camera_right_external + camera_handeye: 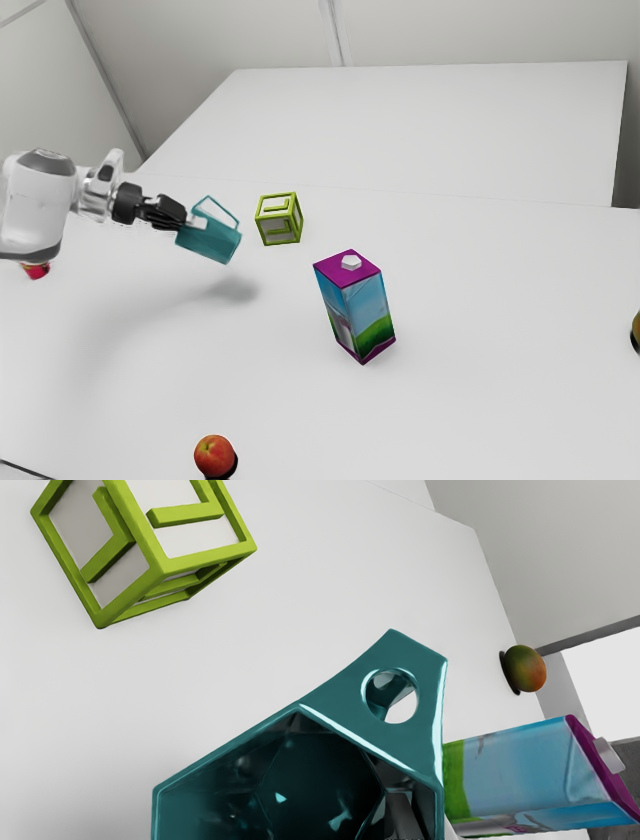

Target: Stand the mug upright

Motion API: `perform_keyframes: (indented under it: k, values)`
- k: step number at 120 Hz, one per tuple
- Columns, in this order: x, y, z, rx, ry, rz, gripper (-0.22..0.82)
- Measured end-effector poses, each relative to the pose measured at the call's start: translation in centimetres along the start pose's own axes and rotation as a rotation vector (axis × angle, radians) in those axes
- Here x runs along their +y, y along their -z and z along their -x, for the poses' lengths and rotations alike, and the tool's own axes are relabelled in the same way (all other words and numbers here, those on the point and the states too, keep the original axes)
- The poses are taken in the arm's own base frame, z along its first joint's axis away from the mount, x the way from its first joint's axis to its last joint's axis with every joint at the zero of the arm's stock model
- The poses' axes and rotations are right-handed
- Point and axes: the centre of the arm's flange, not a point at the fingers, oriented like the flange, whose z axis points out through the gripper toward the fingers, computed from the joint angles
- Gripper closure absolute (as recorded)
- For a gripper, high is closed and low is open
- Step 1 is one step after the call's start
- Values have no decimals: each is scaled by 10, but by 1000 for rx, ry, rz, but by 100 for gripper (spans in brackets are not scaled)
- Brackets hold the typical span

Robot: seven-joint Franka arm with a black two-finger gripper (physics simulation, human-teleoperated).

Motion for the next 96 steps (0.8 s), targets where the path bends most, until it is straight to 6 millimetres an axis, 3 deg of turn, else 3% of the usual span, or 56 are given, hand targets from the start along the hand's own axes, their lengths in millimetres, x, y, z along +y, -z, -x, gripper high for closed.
perform_keyframes:
  k: [13,24,41,72,96]
  values:
    - [25,1,-44,-239,-156,-196,78]
    - [32,-12,-57,-415,-224,-372,79]
    - [8,-37,-51,-507,-224,-567,79]
    - [-15,-60,-32,-420,-133,-736,79]
    - [-22,-63,-23,-363,-40,-778,37]
